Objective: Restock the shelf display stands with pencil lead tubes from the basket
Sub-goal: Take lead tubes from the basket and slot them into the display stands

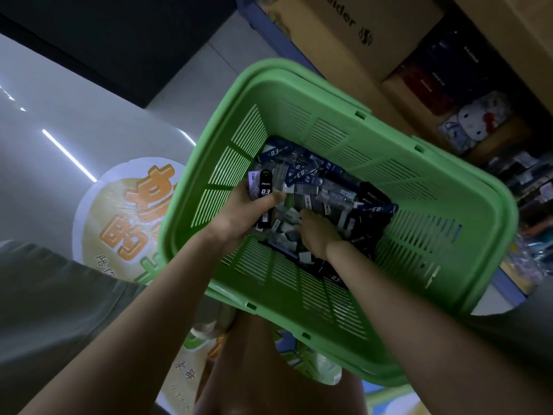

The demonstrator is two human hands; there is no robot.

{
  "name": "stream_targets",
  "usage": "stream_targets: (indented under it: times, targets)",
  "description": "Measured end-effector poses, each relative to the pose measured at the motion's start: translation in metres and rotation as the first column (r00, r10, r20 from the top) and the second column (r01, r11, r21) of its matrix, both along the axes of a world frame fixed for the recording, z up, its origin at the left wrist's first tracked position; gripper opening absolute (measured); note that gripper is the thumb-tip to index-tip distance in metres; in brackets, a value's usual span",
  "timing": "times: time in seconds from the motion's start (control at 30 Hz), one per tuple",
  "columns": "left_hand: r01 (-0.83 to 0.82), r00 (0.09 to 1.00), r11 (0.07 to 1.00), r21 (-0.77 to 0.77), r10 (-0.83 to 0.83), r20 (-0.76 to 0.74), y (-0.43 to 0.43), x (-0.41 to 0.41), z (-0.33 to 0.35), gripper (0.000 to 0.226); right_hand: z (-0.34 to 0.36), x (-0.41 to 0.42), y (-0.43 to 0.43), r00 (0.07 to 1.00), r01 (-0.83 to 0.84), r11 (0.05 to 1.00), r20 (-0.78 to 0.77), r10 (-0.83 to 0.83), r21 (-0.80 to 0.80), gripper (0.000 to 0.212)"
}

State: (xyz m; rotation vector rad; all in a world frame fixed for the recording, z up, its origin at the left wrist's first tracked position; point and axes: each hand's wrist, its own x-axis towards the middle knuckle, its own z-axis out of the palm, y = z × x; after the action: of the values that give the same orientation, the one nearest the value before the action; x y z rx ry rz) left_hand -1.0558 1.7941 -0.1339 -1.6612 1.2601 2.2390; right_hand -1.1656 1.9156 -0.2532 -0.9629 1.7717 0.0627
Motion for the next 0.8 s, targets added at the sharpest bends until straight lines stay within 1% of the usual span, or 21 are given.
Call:
stream_targets:
  times: [0.07,0.13,0.23,0.27,0.3,0.37,0.43,0.47,0.57,0.6,0.67,0.7,0.73,0.8]
  targets:
    - [0.002,1.0,1.0,0.017,-0.002,0.015,0.001,0.003,0.003,0.017,0.005,-0.004,-0.001,0.99,0.128,0.991,0.053,-0.13,0.035,0.016]
    - [-0.018,1.0,0.999,0.033,0.017,0.022,0.004,0.005,0.008,0.022,0.013,-0.009,-0.002,0.973,0.209,0.976,0.086,-0.214,0.058,0.024]
    - [-0.083,0.997,0.996,0.034,0.082,0.014,0.012,0.006,0.019,0.01,0.032,-0.02,-0.001,0.956,0.279,0.96,0.102,-0.277,-0.011,0.03]
    - [-0.115,0.993,0.993,0.034,0.115,0.013,0.014,0.006,0.022,0.012,0.04,-0.023,0.0,0.948,0.299,0.954,0.117,-0.295,-0.022,0.033]
    - [-0.151,0.988,0.988,0.036,0.151,0.016,0.017,0.005,0.026,0.012,0.049,-0.028,0.0,0.943,0.311,0.95,0.137,-0.303,-0.035,0.032]
    - [-0.211,0.977,0.977,0.019,0.21,0.03,0.023,0.005,0.031,0.013,0.067,-0.034,0.0,0.94,0.32,0.945,0.146,-0.308,-0.07,0.023]
    - [-0.277,0.96,0.961,-0.008,0.277,0.035,0.029,0.004,0.036,0.02,0.083,-0.039,-0.001,0.923,0.369,0.924,0.162,-0.35,-0.103,0.015]
    - [-0.306,0.951,0.952,-0.024,0.306,0.032,0.033,0.004,0.039,0.022,0.091,-0.04,-0.002,0.913,0.395,0.91,0.167,-0.373,-0.128,0.017]
    - [-0.375,0.926,0.925,-0.068,0.377,0.019,0.043,0.003,0.048,0.025,0.121,-0.042,-0.006,0.868,0.489,0.851,0.205,-0.453,-0.189,0.039]
    - [-0.391,0.919,0.917,-0.075,0.393,0.02,0.046,0.003,0.051,0.026,0.133,-0.042,-0.007,0.849,0.524,0.822,0.223,-0.48,-0.224,0.04]
    - [-0.421,0.906,0.904,-0.071,0.423,0.01,0.049,0.001,0.06,0.032,0.158,-0.041,-0.01,0.822,0.568,0.772,0.245,-0.515,-0.284,0.034]
    - [-0.43,0.903,0.901,-0.061,0.43,-0.015,0.049,-0.001,0.065,0.036,0.169,-0.04,-0.011,0.812,0.583,0.748,0.26,-0.523,-0.317,0.026]
    - [-0.432,0.901,0.9,-0.048,0.43,-0.053,0.05,-0.003,0.071,0.038,0.179,-0.039,-0.013,0.798,0.603,0.719,0.274,-0.537,-0.346,0.018]
    - [-0.428,0.896,0.903,-0.039,0.418,-0.15,0.052,-0.01,0.085,0.034,0.199,-0.037,-0.015,0.775,0.632,0.68,0.29,-0.562,-0.372,0.013]
